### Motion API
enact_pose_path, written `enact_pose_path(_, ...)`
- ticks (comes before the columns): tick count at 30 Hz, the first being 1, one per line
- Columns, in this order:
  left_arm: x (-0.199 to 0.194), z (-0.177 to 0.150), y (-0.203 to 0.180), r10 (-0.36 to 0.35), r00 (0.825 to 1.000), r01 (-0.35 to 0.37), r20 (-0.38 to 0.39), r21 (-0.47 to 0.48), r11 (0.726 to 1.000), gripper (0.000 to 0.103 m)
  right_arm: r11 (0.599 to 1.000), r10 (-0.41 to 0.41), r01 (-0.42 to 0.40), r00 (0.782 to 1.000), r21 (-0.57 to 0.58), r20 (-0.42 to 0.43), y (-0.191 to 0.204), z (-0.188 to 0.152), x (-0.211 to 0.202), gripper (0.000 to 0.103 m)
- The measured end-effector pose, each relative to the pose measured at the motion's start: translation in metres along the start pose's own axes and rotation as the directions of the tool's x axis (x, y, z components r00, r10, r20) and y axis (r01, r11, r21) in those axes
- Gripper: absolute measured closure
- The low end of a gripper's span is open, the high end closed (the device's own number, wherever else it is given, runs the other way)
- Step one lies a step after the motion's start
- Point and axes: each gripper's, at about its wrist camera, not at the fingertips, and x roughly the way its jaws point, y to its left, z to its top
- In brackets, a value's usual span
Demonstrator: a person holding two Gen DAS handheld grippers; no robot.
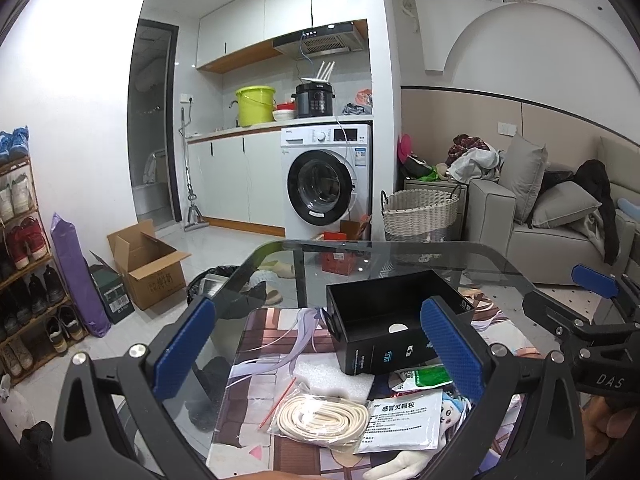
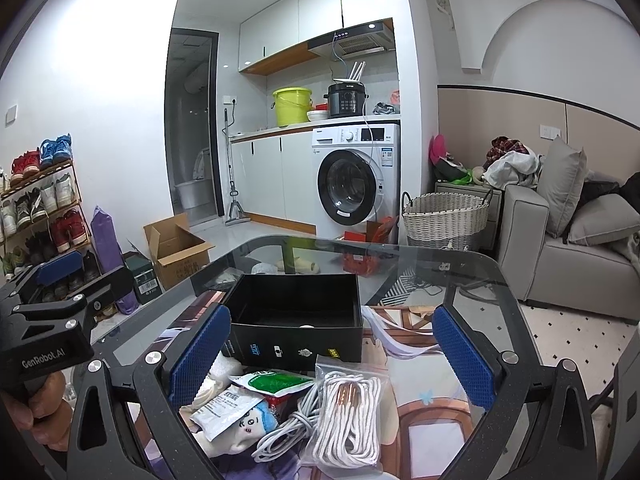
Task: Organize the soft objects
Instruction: 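Close the left tool on the cream rope bag while the right grasps the cord bag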
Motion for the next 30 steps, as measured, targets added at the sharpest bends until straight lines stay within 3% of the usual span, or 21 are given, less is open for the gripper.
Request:
enact_pose_path(4,0.011,0.009,0.005,-0.053,0.996,0.053,-0.07,-0.003,0.999,0.0,1.0,-0.005,0.005,1.0,-0.013,-0.006,0.001,0.005,0.002,0.0)
enact_pose_path(10,0.037,0.016,0.018,-0.074,0.982,0.076,-0.175,0.003,0.997,0.0,0.996,-0.003,-0.013,0.986,-0.093,-0.169,0.0,0.021,0.032,0.0)
enact_pose_path(13,0.06,0.013,0.018,-0.072,0.959,0.089,-0.275,0.049,0.995,0.0,0.996,0.007,-0.028,0.97,-0.083,-0.243,-0.008,0.024,0.047,0.0)
enact_pose_path(18,0.095,-0.006,0.013,-0.082,0.891,0.157,-0.446,0.135,0.978,0.0,0.997,0.028,-0.05,0.927,-0.051,-0.373,-0.023,0.019,0.073,0.0)
enact_pose_path(22,0.113,-0.025,0.007,-0.075,0.846,0.182,-0.528,0.154,0.971,0.0,0.998,0.032,-0.049,0.905,-0.03,-0.425,-0.032,0.008,0.088,0.0)
enact_pose_path(26,0.123,-0.04,0.001,-0.049,0.809,0.187,-0.586,0.179,0.966,0.0,0.998,0.029,-0.053,0.865,-0.035,-0.501,-0.034,-0.009,0.106,0.0)
enact_pose_path(28,0.125,-0.046,-0.004,-0.052,0.799,0.21,-0.6,0.196,0.958,0.0,0.997,0.015,-0.05,0.846,-0.053,-0.532,-0.032,-0.018,0.113,0.0)
enact_pose_path(30,0.124,-0.051,-0.009,-0.038,0.801,0.214,-0.597,0.227,0.95,0.0,0.997,0.006,-0.05,0.833,-0.063,-0.554,-0.032,-0.025,0.117,0.0)
